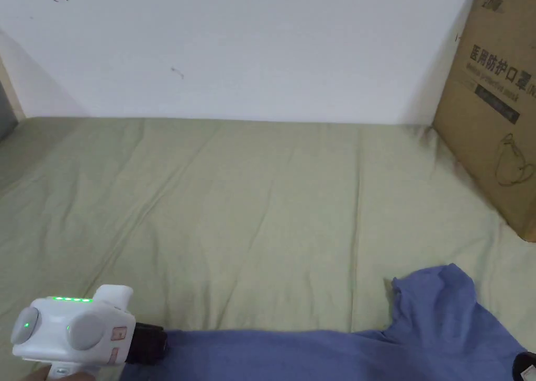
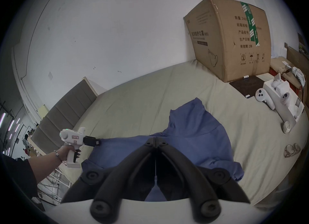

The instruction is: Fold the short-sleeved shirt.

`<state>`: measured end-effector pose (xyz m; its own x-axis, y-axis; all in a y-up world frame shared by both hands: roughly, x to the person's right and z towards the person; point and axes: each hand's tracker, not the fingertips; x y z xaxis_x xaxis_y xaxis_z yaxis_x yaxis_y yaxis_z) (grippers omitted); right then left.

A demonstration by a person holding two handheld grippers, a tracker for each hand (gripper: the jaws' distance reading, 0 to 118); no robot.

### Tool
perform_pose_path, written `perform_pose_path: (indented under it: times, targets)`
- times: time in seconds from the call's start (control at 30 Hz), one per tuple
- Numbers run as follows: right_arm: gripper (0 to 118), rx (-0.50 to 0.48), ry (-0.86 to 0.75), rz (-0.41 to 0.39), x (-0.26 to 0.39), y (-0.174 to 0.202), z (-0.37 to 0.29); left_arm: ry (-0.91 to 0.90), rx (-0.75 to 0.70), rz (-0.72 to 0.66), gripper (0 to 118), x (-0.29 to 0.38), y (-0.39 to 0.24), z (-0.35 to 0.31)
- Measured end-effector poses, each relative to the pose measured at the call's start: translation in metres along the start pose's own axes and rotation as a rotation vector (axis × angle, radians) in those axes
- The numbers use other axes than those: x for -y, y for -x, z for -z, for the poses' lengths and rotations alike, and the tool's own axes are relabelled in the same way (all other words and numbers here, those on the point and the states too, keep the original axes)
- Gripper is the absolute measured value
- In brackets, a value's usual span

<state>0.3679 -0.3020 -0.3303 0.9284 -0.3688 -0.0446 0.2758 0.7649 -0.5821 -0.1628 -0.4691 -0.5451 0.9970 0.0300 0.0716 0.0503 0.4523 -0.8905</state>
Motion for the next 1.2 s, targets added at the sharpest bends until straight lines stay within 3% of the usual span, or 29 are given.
perform_pose_path:
  times: [0.07,0.1,0.13,0.2,0.33,0.4,0.47,0.5,0.53,0.57,0.6,0.63,0.77,0.9,0.97,1.03,1.07,1.1,1.13,1.2]
  targets:
    - [0,0.019,0.022,-0.014,-0.001,0.0,0.006,-0.041,0.019,0.048,111,0.009,-0.006,-0.005]
    - [0,0.024,0.029,-0.018,-0.002,-0.002,0.01,-0.078,0.004,0.081,97,0.011,-0.011,-0.012]
    - [0,0.026,0.035,-0.021,-0.002,-0.004,0.013,-0.111,0.009,0.094,76,0.014,-0.016,-0.019]
    - [0,0.024,0.048,-0.028,-0.003,-0.009,0.022,-0.174,0.033,0.169,2,0.021,-0.03,-0.044]
    - [0,0.01,0.088,-0.05,-0.019,-0.026,0.054,-0.203,0.14,0.203,2,0.026,-0.051,-0.076]
    - [0,0.016,0.091,-0.034,-0.039,-0.045,0.077,-0.296,0.116,0.172,2,0.026,-0.051,-0.099]
    - [0,0.067,0.113,-0.029,-0.058,-0.068,0.107,-0.326,0.136,0.144,2,0.029,-0.046,-0.12]
    - [12,0.081,0.165,-0.031,-0.067,-0.082,0.126,-0.344,0.149,0.135,2,0.031,-0.044,-0.128]
    - [44,0.099,0.213,-0.034,-0.073,-0.094,0.143,-0.358,0.138,0.138,2,0.032,-0.043,-0.133]
    - [88,0.168,0.293,-0.048,-0.079,-0.106,0.165,-0.372,0.127,0.13,2,0.033,-0.041,-0.144]
    - [118,0.221,0.38,-0.068,-0.082,-0.12,0.187,-0.371,0.127,0.122,2,0.033,-0.04,-0.147]
    - [116,0.275,0.38,-0.107,-0.083,-0.13,0.197,-0.371,0.127,0.107,2,0.033,-0.038,-0.149]
    - [115,0.365,0.493,-0.074,-0.077,-0.156,0.25,-0.35,0.102,0.06,2,0.028,-0.035,-0.152]
    - [98,0.426,0.569,-0.05,-0.064,-0.168,0.268,-0.317,0.083,0.037,2,0.028,-0.034,-0.148]
    - [74,0.4,0.52,-0.089,-0.067,-0.155,0.257,-0.292,0.074,0.034,2,0.027,-0.034,-0.142]
    - [10,0.347,0.51,-0.163,-0.067,-0.14,0.246,-0.265,0.057,0.048,2,0.028,-0.035,-0.135]
    - [0,0.302,0.509,-0.183,-0.066,-0.134,0.241,-0.255,0.058,0.046,2,0.028,-0.036,-0.131]
    - [0,0.239,0.523,-0.159,-0.064,-0.129,0.238,-0.25,0.057,0.04,2,0.026,-0.035,-0.126]
    - [0,0.278,0.491,-0.144,-0.065,-0.128,0.23,-0.249,0.059,0.029,2,0.026,-0.034,-0.123]
    - [0,0.236,0.382,-0.007,-0.073,-0.13,0.215,-0.266,0.064,-0.03,2,0.022,-0.029,-0.117]
